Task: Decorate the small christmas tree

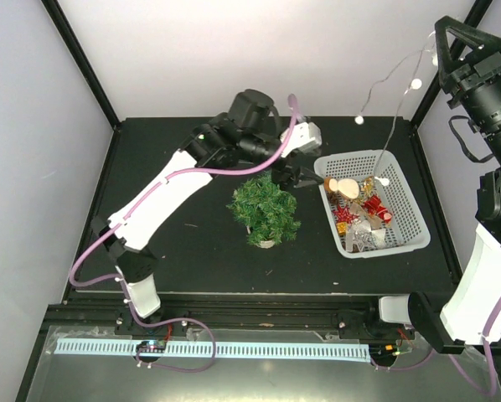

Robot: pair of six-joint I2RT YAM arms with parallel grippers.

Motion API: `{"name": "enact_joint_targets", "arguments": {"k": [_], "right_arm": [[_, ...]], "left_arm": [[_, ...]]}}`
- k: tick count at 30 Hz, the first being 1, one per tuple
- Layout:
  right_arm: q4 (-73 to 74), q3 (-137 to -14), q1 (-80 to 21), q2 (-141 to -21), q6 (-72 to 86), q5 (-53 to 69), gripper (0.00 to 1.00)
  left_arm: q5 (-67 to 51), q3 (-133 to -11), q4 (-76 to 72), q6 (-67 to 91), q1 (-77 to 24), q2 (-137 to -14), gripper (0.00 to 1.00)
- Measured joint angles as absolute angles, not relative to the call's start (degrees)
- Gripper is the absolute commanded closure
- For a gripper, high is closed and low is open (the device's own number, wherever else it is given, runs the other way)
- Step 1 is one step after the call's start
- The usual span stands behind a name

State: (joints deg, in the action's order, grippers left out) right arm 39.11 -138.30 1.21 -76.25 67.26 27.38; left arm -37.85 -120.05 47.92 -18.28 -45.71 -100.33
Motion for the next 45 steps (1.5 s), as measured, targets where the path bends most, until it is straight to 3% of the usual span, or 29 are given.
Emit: {"name": "enact_joint_targets", "arguments": {"k": [12,25,28,30,31,32,33,45], "right_arm": [[34.87,-138.10,1.34,-76.07,73.73,27.68,0.99],[30.63,-131.15,1.37,-73.36,77.28,29.12,0.99],[29.76,-130.76,1.39,-73.21,77.73,29.47,0.99],[29.36,-130.45,1.39,-72.99,77.97,29.69,0.99],[29.17,-130.08,1.39,-72.75,78.00,29.80,0.99],[28.95,-129.56,1.39,-72.40,78.08,29.93,0.99],[28.77,-128.97,1.39,-72.05,78.11,29.98,0.99],[26.35,-123.44,1.39,-70.02,78.37,31.88,0.99]], "left_arm": [[-45.06,-121.51,46.52,-18.24,-53.98,-106.78,0.18],[-30.55,-124.05,37.50,-14.96,-56.03,-112.27,0.19],[-29.50,-125.54,37.01,-14.46,-56.53,-113.62,0.27],[-29.82,-126.85,36.40,-14.13,-57.06,-114.56,0.41],[-30.30,-127.39,36.38,-13.72,-57.32,-114.89,0.61],[-31.09,-127.70,36.21,-13.56,-57.56,-115.09,0.88],[-31.90,-128.07,36.21,-13.19,-57.84,-115.22,0.97],[-35.03,-124.29,41.71,-17.61,-58.52,-107.53,0.98]]}}
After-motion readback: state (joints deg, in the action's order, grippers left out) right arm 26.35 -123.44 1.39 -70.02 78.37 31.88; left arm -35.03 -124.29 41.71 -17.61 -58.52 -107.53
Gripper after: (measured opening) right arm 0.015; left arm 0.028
